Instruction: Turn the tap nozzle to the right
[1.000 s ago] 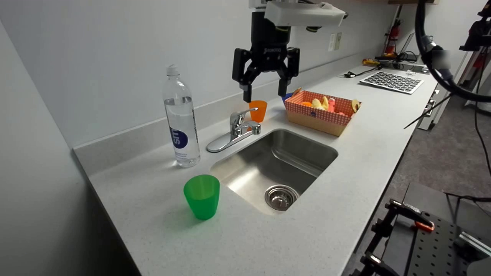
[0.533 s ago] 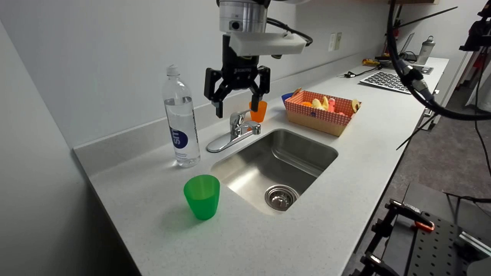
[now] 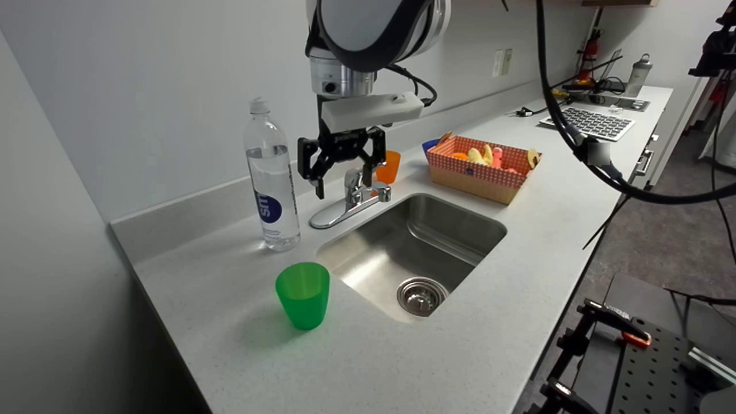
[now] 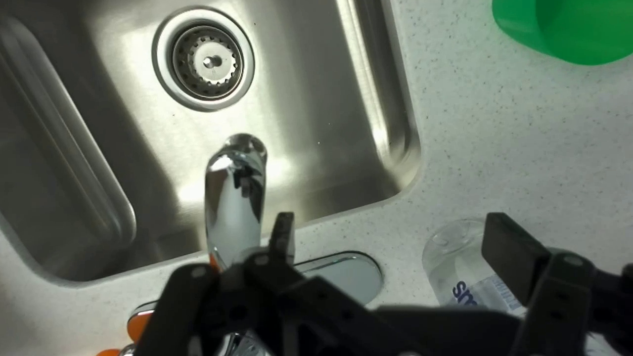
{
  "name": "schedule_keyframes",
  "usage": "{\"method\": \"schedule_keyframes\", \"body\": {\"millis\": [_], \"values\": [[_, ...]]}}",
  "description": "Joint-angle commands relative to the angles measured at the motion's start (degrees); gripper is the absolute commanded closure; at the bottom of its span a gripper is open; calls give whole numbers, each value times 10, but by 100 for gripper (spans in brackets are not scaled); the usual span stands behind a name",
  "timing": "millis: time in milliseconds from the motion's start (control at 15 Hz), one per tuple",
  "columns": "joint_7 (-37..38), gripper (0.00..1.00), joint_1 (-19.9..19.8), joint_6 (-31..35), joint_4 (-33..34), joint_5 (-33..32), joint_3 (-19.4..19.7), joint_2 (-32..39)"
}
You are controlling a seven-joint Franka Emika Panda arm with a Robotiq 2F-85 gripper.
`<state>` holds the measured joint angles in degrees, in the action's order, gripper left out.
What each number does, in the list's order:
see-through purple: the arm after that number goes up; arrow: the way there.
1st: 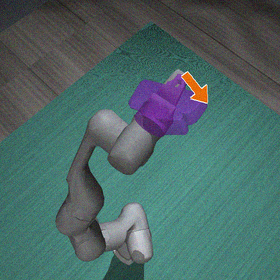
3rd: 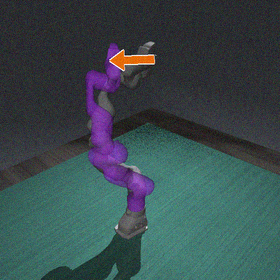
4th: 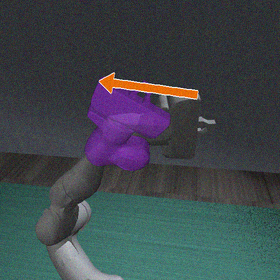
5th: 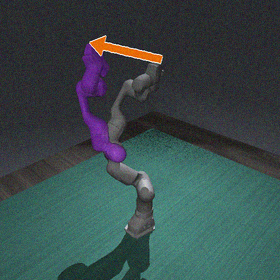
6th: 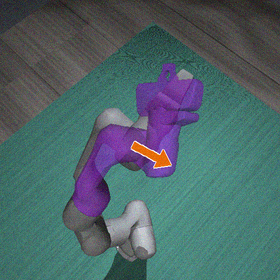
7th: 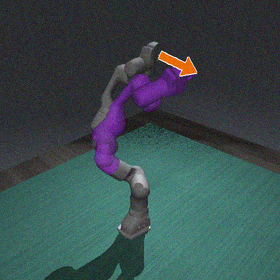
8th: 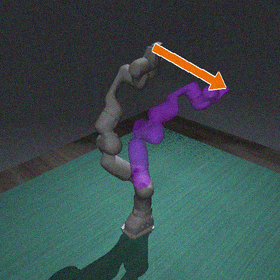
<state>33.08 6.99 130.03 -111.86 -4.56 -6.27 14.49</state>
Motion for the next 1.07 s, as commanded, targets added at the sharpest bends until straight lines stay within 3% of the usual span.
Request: {"method": "schedule_keyframes", "body": {"millis": [0, 467, 600, 1000], "values": [[12, 35, 19, 2, 34, -12, 22, 27], [3, 88, 16, -11, 34, -14, 42, 22], [-2, 100, 13, -18, 27, -18, 50, 16], [-28, 100, 5, -55, 11, -13, 63, 6]]}}
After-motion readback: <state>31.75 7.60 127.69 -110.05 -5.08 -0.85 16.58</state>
